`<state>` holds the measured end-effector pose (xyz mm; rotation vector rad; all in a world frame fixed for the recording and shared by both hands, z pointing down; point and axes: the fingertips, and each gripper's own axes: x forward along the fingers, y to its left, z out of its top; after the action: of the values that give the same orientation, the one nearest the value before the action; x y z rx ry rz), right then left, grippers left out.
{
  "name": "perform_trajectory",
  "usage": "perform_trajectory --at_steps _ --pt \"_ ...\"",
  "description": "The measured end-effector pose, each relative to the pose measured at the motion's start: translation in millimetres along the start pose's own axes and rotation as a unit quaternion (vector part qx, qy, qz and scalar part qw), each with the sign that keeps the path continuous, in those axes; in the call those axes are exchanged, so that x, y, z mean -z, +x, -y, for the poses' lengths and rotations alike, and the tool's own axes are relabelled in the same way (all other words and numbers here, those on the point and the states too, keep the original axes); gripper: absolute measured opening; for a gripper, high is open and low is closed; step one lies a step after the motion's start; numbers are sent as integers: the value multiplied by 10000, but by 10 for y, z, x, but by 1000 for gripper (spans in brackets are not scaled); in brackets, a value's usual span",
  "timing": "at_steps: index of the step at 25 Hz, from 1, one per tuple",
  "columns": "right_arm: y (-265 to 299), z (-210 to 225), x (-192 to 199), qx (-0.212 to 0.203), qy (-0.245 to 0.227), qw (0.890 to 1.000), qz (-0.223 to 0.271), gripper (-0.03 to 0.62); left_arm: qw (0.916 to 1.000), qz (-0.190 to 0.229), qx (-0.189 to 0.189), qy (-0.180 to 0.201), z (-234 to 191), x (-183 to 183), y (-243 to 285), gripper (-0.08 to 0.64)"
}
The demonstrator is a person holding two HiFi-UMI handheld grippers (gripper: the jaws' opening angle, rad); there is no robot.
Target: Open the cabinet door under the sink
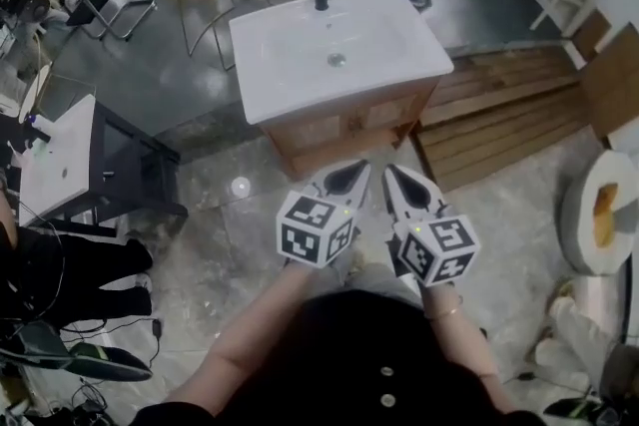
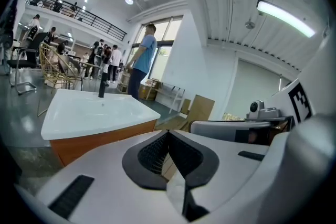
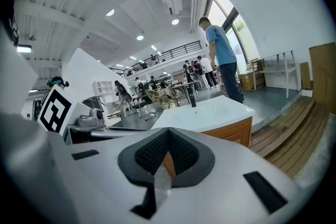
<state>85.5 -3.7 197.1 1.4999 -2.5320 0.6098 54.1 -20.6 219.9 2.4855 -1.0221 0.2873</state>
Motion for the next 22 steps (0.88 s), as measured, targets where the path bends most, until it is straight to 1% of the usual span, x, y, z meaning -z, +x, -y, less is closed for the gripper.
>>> perform_trajectory --at_steps 5,9,15,22 --pt "161 203 -68 -187 -42 9998 -77 -6 9998 -24 -133 -159 -72 -30 236 11" --pt "216 324 -66 -285 16 9994 -197 -6 9993 -32 -245 -278 -100 -35 350 9" --pt "302 457 -23 -246 143 9992 -266 -6 9988 -181 -325 -327 -158 47 461 11" --pt "541 482 27 -169 376 9984 -383 -6 9980 -468 -256 -344 -387 129 522 11"
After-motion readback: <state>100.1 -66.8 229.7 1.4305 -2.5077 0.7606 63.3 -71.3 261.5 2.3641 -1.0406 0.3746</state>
